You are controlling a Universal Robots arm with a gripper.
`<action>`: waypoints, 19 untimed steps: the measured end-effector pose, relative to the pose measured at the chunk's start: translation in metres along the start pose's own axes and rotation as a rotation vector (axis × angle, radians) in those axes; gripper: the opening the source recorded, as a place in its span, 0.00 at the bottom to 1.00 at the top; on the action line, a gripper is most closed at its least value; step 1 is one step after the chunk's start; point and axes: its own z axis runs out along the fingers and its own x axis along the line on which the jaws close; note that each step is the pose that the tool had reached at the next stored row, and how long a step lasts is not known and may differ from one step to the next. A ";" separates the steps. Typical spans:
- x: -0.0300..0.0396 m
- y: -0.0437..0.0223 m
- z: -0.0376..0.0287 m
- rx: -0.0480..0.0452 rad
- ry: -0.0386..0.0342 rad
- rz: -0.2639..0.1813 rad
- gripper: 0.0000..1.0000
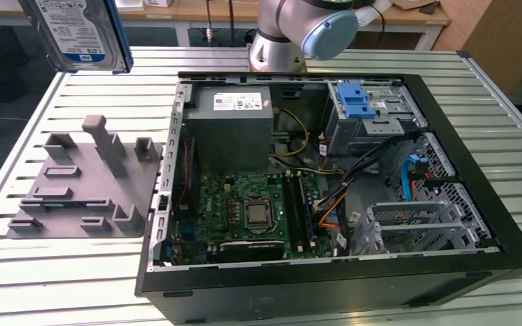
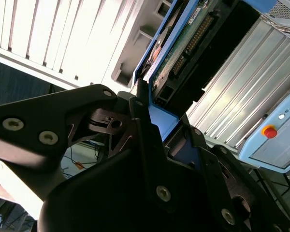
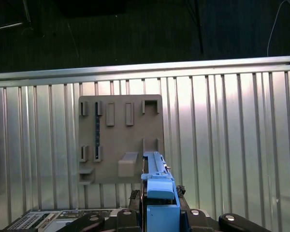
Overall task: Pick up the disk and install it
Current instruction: 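Pick up the disk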
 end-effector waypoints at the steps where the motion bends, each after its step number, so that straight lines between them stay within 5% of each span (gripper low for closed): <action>1: 0.0000 -0.0005 0.0000 0.0000 0.0000 0.000 0.36; 18: -0.0003 -0.0041 -0.0001 0.0000 0.0000 0.000 0.36; 19: -0.0009 -0.0141 -0.0001 0.0000 0.0000 0.000 0.36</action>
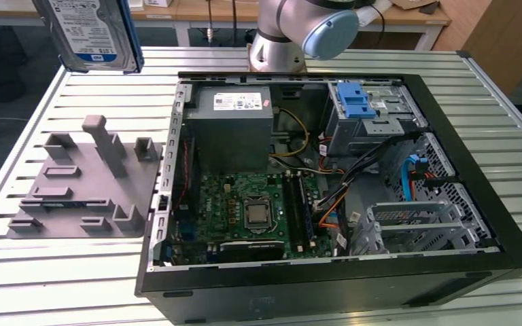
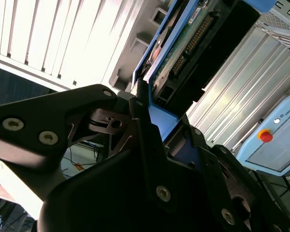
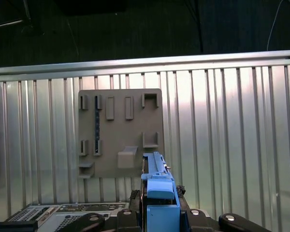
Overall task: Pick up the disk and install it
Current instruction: 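Pick up the disk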
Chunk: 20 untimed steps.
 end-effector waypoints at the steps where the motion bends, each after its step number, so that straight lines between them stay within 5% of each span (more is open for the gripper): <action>1: -0.0001 -0.0014 0.0000 0.0000 0.0000 0.000 0.36; 4: -0.0004 -0.0058 0.0000 0.0001 0.0000 0.000 0.36; 20: -0.0005 -0.0076 -0.0001 0.0000 0.0000 0.000 0.36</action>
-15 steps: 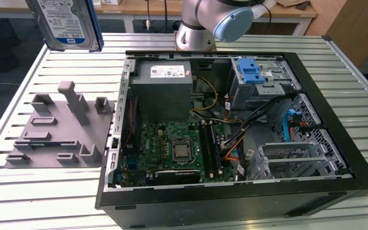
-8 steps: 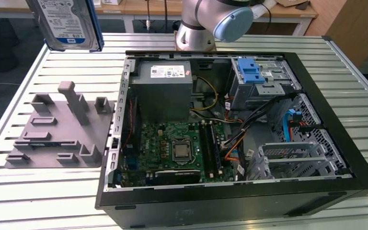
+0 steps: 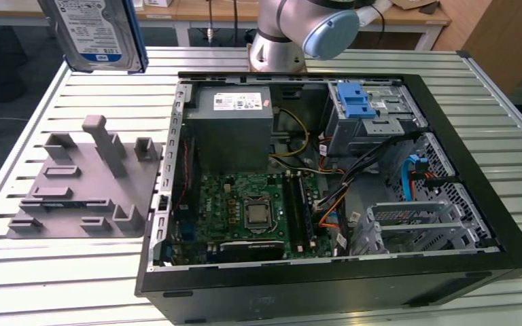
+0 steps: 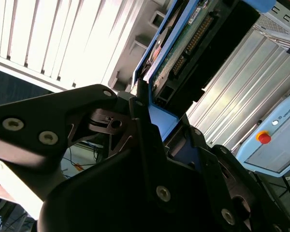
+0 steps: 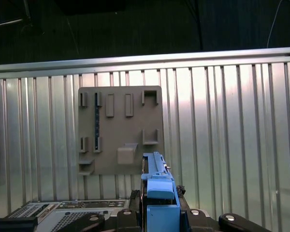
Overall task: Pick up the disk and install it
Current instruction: 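Pick up the disk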
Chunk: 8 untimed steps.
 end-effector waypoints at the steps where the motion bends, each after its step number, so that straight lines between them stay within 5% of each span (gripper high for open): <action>1: 0.0000 -0.0002 0.0000 0.0000 0.0000 0.000 0.36; 8: -0.0001 -0.0021 0.0000 0.0000 0.0000 0.000 0.36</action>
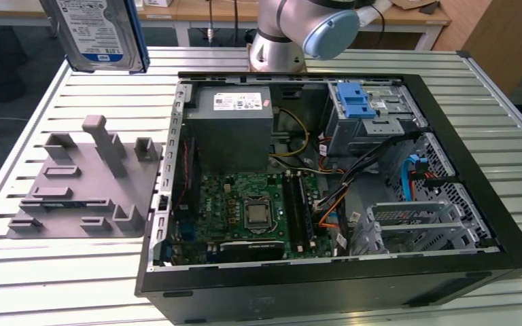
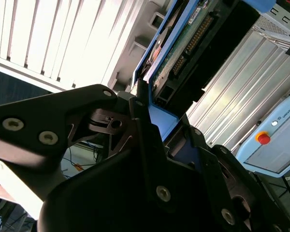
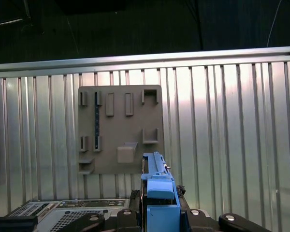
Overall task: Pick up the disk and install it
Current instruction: 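Pick up the disk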
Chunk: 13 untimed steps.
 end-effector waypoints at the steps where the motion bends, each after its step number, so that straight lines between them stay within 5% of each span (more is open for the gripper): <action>1: 0.0000 0.0000 0.0000 0.0000 0.0000 0.000 0.36; 13: -0.0003 -0.0049 0.0000 0.0000 0.0000 0.000 0.36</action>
